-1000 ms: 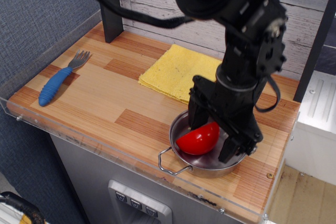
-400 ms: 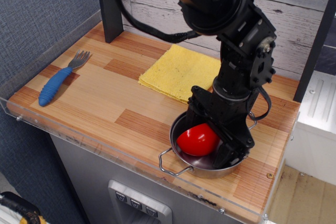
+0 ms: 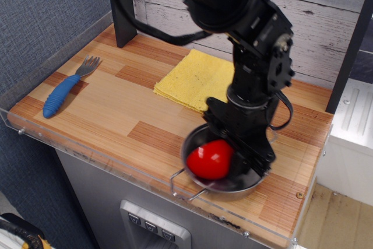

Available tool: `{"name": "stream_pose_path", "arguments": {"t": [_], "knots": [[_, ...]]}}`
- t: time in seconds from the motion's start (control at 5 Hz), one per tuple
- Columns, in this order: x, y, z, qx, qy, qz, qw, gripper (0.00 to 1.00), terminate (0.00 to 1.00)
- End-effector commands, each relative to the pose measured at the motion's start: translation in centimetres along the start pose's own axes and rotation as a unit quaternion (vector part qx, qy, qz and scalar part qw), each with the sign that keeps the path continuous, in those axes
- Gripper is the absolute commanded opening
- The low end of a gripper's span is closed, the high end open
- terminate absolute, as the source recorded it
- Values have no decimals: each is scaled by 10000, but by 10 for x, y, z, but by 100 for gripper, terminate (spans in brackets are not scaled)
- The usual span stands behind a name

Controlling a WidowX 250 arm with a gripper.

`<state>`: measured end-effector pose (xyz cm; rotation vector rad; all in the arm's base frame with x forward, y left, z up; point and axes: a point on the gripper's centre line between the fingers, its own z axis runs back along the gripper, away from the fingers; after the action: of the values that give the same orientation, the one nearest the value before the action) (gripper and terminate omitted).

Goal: Put the tomato on top of the cloth

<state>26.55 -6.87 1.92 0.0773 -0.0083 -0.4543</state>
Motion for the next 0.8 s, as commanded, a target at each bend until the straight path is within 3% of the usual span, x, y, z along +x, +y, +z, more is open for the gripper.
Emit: {"name": "stream_pose_path", "arguments": {"t": [0.0,0.2,0.4,0.6], "knots": [[14,15,87,-332,-1057,152,9937,0,0],[20,36,103,-376,-1152,605,9908,0,0],[45,57,93,-454,-850,1314,9866,0,0],[56,67,81,-476,-810,1540,9836,0,0]]}}
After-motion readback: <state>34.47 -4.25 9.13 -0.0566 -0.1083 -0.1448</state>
